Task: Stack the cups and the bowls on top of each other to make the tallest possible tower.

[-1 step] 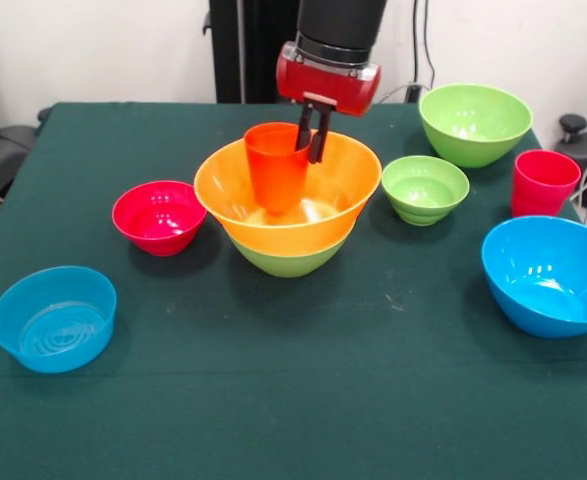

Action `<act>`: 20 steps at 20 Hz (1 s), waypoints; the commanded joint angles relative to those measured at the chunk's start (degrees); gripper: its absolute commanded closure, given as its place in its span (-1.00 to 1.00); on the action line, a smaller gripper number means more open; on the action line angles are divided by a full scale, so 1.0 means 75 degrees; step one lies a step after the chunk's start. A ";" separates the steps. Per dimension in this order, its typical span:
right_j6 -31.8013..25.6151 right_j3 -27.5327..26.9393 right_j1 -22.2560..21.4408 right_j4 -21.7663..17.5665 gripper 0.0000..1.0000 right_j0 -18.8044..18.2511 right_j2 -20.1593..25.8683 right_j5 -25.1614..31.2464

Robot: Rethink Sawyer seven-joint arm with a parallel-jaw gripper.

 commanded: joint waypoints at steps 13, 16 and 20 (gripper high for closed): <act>0.0997 -0.0482 0.0425 0.0538 1.00 0.0592 -0.0212 -0.0485; 0.1042 -0.0504 0.0464 0.0524 -1.00 0.0638 -0.0326 -0.0751; 0.0939 -0.0571 0.0411 0.0563 -1.00 0.0655 -0.0365 -0.0499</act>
